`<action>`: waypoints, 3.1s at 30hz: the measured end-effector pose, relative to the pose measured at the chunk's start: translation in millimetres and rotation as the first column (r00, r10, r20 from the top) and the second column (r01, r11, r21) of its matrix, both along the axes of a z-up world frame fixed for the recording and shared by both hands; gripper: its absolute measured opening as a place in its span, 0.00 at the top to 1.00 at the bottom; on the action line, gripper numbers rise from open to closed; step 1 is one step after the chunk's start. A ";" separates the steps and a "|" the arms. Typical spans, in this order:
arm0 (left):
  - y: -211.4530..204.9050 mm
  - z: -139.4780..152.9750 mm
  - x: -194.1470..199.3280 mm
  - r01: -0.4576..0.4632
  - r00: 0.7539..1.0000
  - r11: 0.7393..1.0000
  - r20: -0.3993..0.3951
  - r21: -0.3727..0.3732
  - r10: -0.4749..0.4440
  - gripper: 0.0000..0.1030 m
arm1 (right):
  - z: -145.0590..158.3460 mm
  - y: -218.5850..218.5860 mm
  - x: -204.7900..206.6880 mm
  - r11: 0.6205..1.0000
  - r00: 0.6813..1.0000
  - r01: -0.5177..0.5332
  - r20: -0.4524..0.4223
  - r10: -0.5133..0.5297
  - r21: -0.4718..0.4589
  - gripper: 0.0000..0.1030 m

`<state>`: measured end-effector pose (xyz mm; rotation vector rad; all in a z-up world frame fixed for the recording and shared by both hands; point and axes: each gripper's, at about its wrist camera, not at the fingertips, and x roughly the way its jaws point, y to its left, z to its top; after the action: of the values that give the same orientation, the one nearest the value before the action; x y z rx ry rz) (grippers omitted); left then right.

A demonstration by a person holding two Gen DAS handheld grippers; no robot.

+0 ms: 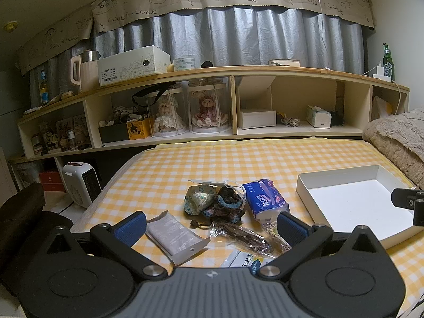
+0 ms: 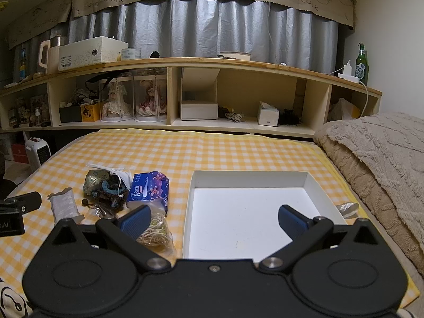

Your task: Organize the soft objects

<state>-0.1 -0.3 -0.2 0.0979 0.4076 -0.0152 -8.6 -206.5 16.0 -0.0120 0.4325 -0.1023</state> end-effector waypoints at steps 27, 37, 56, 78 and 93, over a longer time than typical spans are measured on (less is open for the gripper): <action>3.1 36.2 33.3 -0.024 0.997 1.000 0.078 -0.017 0.025 0.00 | 16.9 -3.2 16.8 0.999 0.999 -0.028 0.042 0.027 0.015 0.00; 31.6 33.1 118.1 -0.105 0.991 0.991 -0.094 -0.089 0.096 0.00 | 29.7 -17.2 77.3 0.985 0.995 -0.070 0.082 0.058 0.157 0.00; 113.9 -89.0 225.3 -0.518 0.732 0.825 -0.616 -0.224 0.292 0.00 | -50.1 8.9 187.9 0.923 0.890 -0.272 -0.293 0.348 0.271 0.25; 80.1 -106.1 241.0 -0.289 0.795 0.950 -0.582 -0.114 0.172 0.45 | -109.5 42.9 220.2 0.902 0.757 -0.345 -0.491 0.431 0.260 0.33; 80.9 -101.0 208.1 -0.338 0.777 0.923 -0.608 -0.182 0.165 0.46 | -112.1 48.8 211.2 0.901 0.738 -0.358 -0.518 0.433 0.244 0.46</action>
<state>208.0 80.5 -101.2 -0.2590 1.0354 0.1712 202.6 -157.7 -96.1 -0.0078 1.0247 0.3696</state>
